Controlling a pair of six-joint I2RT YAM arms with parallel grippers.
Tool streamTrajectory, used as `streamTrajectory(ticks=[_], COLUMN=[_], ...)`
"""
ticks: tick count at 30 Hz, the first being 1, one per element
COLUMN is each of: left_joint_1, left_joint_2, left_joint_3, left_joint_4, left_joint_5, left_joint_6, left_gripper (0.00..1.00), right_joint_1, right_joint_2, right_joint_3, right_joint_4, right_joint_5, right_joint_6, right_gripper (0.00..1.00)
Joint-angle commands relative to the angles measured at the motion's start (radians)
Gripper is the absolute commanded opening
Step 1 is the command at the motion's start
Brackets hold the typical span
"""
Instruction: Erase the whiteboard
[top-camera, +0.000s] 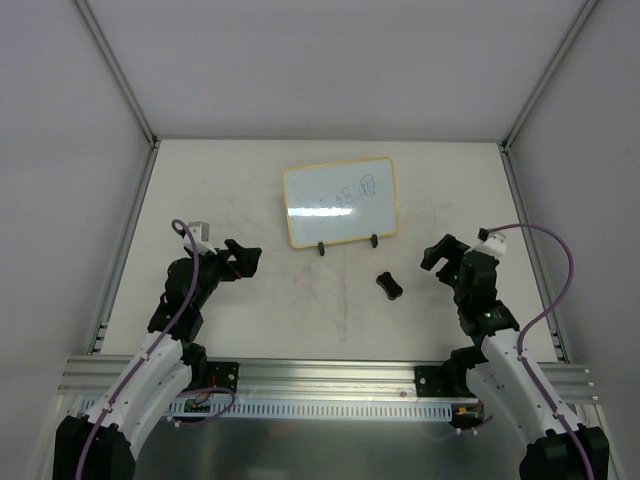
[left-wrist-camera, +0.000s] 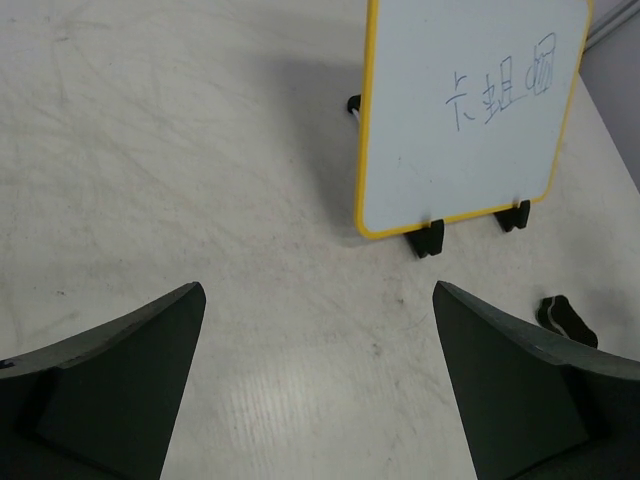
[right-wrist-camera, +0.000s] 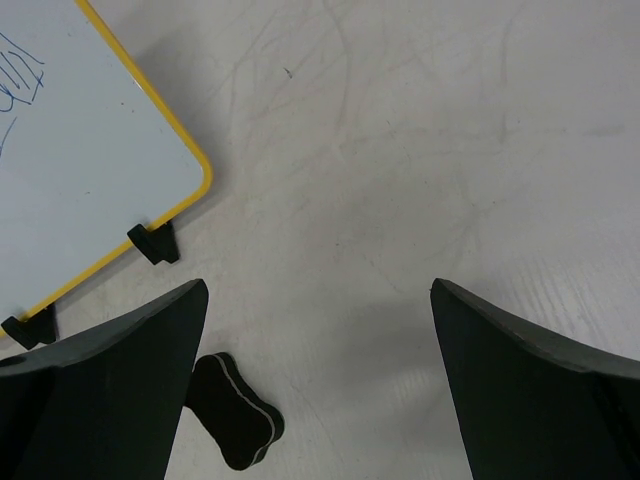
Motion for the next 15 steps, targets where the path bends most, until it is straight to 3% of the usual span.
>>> streamTrajectory(ticks=[1,8,15], left_joint_1=[0.002,0.002,0.002], left_joint_2=[0.038,0.135,0.362], left_joint_3=[0.037,0.046,0.085], left_joint_4=[0.026,0.122,0.357], left_joint_5=[-0.006,0.135,0.284], left_joint_6=[0.006,0.005,-0.038], left_gripper=[0.99,0.99,0.99], right_joint_1=[0.002,0.022,0.119], right_joint_2=[0.021,0.222,0.236], right_joint_3=[-0.006,0.114,0.160], right_joint_4=[0.041,0.027,-0.031], right_joint_5=[0.049,-0.210,-0.173], right_joint_6=[0.041,-0.121,-0.187], right_gripper=[0.99,0.99,0.98])
